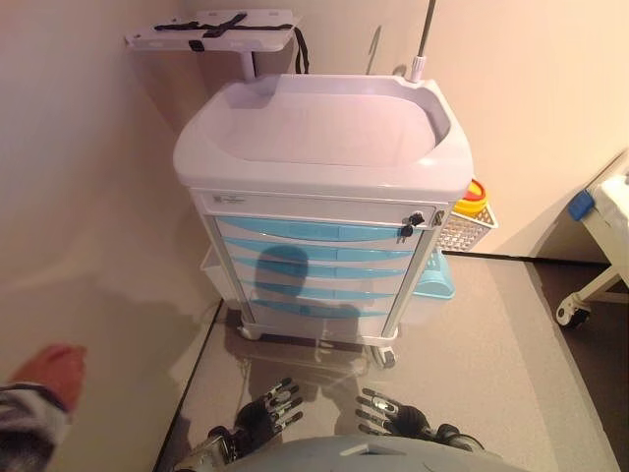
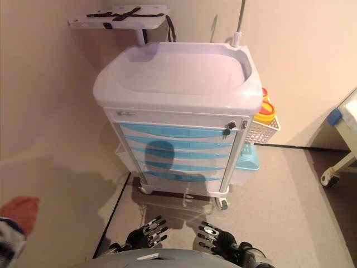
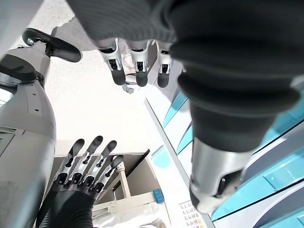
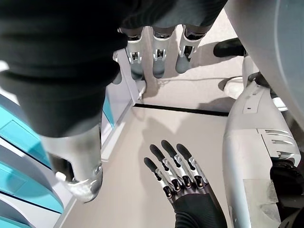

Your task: Open the drawer and pick up the medicine

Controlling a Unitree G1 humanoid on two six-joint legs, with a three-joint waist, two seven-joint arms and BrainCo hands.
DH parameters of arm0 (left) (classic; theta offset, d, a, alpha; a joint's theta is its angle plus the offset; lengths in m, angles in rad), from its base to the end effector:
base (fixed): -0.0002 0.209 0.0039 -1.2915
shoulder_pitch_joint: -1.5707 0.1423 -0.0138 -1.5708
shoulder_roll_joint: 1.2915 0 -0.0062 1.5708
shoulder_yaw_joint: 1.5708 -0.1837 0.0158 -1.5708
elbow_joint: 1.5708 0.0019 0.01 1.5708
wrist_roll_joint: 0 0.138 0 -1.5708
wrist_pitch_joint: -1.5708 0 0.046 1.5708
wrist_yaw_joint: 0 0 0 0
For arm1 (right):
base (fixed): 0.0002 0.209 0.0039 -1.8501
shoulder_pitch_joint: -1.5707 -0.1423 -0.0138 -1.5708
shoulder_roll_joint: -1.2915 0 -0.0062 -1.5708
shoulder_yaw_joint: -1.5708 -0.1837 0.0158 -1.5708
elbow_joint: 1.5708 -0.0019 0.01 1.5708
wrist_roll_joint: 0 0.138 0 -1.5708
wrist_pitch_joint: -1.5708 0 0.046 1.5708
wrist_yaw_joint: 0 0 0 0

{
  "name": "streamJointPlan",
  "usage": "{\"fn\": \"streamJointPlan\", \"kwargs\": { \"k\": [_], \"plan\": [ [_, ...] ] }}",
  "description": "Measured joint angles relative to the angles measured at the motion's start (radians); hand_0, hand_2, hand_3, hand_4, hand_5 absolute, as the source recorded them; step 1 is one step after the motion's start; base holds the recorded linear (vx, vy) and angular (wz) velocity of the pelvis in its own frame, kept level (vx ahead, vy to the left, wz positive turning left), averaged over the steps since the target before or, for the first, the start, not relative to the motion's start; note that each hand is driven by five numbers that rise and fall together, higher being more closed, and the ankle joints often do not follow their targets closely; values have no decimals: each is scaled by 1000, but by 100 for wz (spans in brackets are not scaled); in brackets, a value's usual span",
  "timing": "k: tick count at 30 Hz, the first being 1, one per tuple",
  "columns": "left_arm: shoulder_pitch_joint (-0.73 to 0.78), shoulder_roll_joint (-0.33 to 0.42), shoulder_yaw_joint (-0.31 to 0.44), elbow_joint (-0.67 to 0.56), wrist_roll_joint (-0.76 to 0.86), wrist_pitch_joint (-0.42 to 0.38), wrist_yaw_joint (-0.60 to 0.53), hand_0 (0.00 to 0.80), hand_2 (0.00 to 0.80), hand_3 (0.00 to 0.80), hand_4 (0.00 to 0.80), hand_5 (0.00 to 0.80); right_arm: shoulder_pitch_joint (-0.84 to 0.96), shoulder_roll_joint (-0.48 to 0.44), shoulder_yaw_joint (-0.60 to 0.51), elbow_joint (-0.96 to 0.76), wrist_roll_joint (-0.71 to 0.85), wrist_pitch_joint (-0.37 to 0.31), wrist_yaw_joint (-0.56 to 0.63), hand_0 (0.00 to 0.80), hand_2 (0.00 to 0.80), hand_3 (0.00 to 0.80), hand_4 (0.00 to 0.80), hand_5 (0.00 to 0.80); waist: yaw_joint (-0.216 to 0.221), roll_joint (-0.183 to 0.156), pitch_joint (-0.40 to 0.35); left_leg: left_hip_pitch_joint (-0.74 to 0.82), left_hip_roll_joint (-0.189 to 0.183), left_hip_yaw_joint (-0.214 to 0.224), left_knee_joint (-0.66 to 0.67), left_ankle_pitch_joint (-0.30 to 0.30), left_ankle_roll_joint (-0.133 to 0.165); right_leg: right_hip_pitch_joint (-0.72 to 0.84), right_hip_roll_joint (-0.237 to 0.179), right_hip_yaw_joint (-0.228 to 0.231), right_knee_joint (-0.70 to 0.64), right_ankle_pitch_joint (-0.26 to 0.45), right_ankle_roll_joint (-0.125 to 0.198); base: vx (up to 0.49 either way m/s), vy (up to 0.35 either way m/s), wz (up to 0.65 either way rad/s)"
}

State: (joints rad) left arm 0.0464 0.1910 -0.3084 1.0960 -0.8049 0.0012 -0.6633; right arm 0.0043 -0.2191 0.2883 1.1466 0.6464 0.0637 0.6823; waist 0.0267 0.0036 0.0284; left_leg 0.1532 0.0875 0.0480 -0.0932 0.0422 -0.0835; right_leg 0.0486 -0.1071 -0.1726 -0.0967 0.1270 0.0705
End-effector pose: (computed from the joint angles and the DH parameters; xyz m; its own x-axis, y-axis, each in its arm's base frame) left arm 0.0742 0.1891 -0.1178 0.5678 -0.5228 -0.6358 -0.0875 0.7297 -0.6782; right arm 0.0793 -0.2020 -0.1168 0.4491 0.5500 -0.7042 0.0223 0.7809 0.6242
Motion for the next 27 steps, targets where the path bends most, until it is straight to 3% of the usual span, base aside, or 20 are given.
{"fn": "streamJointPlan", "kwargs": {
  "k": [27],
  "plan": [
    [3, -4, 18, 0, -52, 45, -10, 0, 0, 0, 0, 0, -9, 0, -1, 9, 0, -2, 0, 0, 0, 0, 0, 0, 1, 1, 16, -3, 0, -2, 0, -1, -1, -2, -1, -1, 0, 0, 0, 1, 1, 0]
  ]
}}
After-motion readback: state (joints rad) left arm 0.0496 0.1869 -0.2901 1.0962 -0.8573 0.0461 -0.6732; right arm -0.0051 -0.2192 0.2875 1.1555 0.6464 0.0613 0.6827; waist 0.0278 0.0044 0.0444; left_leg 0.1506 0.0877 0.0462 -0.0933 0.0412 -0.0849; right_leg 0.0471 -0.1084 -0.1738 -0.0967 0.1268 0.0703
